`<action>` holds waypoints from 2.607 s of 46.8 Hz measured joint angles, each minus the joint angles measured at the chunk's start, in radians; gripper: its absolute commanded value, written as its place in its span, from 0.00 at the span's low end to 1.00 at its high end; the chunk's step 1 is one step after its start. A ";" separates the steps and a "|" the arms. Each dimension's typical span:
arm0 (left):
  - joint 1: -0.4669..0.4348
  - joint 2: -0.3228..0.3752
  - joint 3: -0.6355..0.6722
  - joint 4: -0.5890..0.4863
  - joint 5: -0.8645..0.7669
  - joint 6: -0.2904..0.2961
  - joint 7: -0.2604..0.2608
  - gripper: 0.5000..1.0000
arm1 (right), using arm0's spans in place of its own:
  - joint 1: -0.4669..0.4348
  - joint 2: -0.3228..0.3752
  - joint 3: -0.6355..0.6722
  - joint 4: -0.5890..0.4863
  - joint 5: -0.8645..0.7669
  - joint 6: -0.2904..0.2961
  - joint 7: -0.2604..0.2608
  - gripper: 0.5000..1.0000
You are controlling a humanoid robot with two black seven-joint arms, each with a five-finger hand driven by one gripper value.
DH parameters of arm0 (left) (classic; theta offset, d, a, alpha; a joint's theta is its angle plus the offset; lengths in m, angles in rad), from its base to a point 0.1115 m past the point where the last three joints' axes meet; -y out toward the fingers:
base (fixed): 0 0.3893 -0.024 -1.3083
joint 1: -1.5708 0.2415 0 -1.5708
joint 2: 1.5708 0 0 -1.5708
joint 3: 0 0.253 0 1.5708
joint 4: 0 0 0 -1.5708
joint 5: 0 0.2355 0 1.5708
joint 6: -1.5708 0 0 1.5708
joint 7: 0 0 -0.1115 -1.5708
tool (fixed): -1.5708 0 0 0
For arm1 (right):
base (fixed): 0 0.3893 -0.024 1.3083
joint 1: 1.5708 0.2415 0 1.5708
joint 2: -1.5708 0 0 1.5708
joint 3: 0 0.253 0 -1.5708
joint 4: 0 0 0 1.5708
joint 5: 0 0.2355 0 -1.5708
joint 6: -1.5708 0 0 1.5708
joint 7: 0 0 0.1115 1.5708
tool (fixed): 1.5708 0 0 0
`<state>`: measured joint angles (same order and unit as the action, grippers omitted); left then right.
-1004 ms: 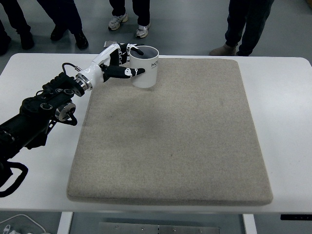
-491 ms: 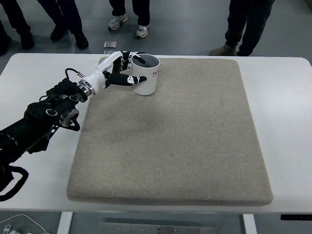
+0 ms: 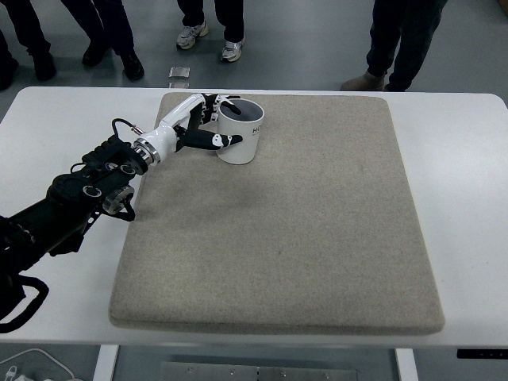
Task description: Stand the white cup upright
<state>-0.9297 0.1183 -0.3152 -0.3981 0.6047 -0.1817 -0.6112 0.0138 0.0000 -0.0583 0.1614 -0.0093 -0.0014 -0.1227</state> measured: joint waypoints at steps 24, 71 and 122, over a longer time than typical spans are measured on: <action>-0.001 -0.001 -0.011 -0.001 -0.003 0.007 0.001 0.48 | 0.000 0.000 -0.002 0.001 0.000 0.000 0.000 0.86; -0.007 -0.003 -0.033 -0.005 -0.014 0.005 0.000 0.92 | 0.000 0.000 -0.002 0.003 -0.002 0.001 0.000 0.86; -0.024 0.005 -0.055 -0.019 -0.015 0.003 0.000 0.96 | 0.000 0.000 -0.002 0.004 -0.002 0.001 0.000 0.86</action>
<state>-0.9542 0.1233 -0.3703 -0.4173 0.5902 -0.1785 -0.6109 0.0138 0.0000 -0.0598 0.1651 -0.0108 0.0000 -0.1227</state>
